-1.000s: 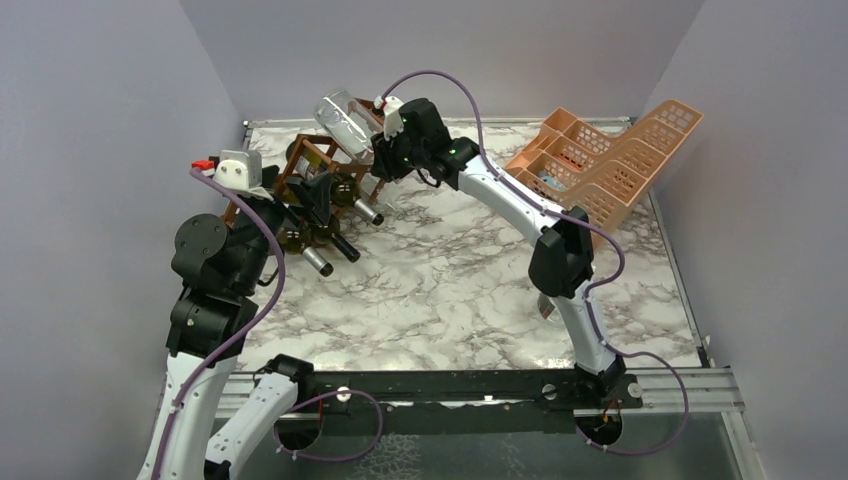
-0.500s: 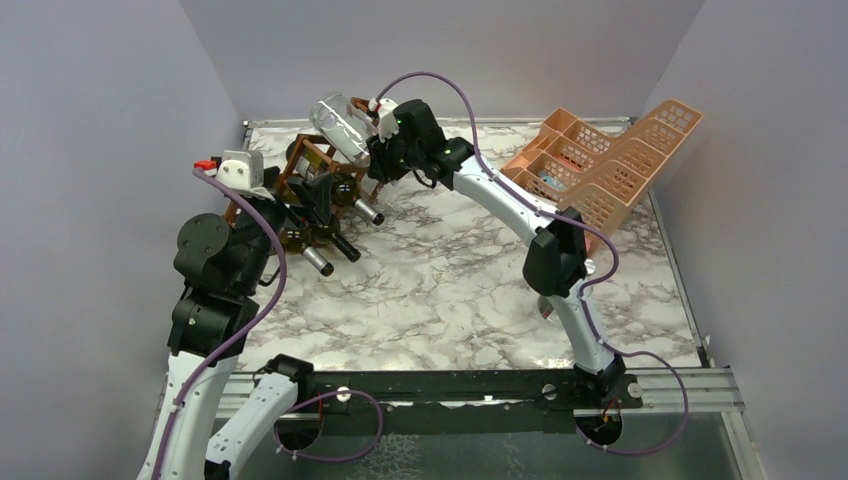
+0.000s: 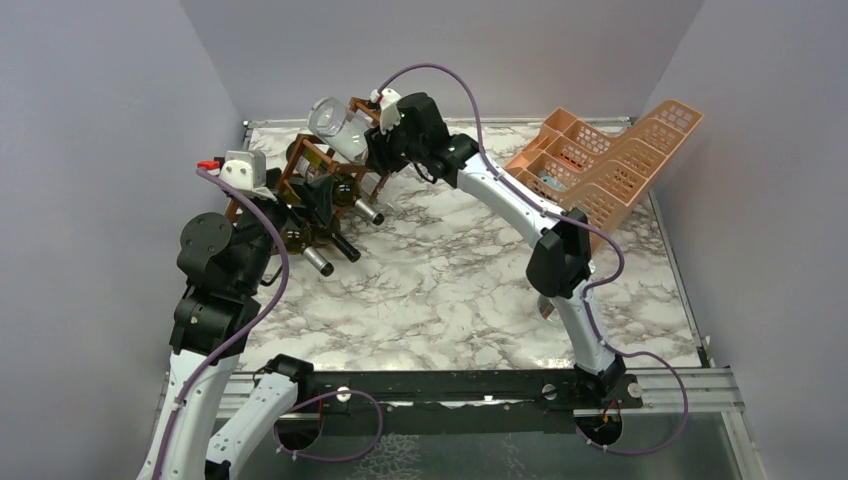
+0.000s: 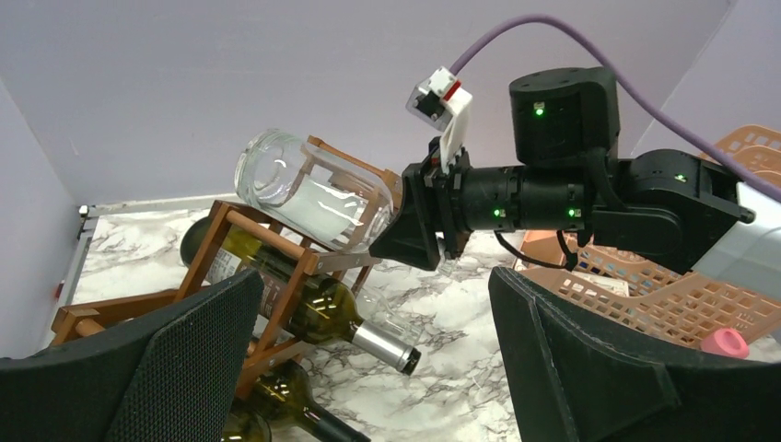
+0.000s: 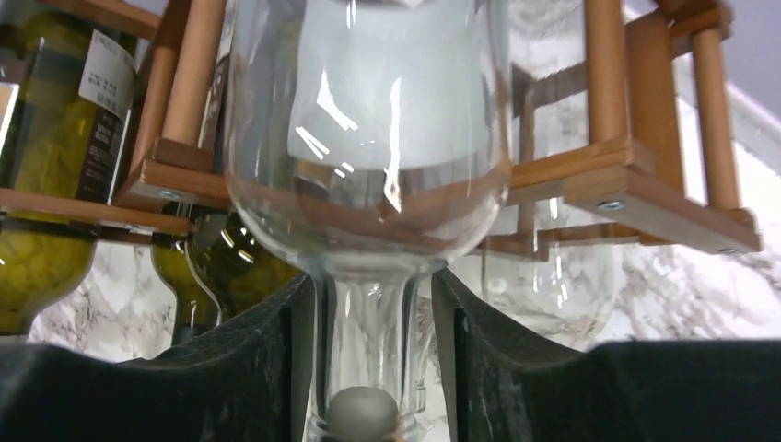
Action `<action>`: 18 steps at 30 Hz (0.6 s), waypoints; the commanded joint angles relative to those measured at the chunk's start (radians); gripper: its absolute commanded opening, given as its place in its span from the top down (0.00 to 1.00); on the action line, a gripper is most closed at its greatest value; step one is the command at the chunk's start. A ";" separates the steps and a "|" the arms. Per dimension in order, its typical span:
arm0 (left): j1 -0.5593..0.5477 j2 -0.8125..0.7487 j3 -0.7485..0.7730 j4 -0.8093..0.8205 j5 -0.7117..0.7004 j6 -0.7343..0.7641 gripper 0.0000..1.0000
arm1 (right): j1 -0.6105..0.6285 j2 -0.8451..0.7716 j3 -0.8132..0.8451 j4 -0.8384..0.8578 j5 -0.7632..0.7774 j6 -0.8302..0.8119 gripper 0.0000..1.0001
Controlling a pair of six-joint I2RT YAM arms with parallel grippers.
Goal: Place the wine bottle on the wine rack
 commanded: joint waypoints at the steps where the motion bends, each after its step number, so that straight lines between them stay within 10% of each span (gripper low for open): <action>1: -0.004 -0.005 -0.010 0.024 -0.020 0.010 0.01 | 0.000 -0.048 0.007 0.096 0.037 -0.025 0.49; 9: -0.004 -0.006 -0.011 0.024 -0.023 0.012 0.01 | 0.000 -0.061 -0.020 0.105 0.040 -0.022 0.46; 18: -0.003 -0.009 -0.007 0.021 -0.024 0.016 0.01 | 0.000 -0.101 -0.021 0.143 0.035 0.015 0.20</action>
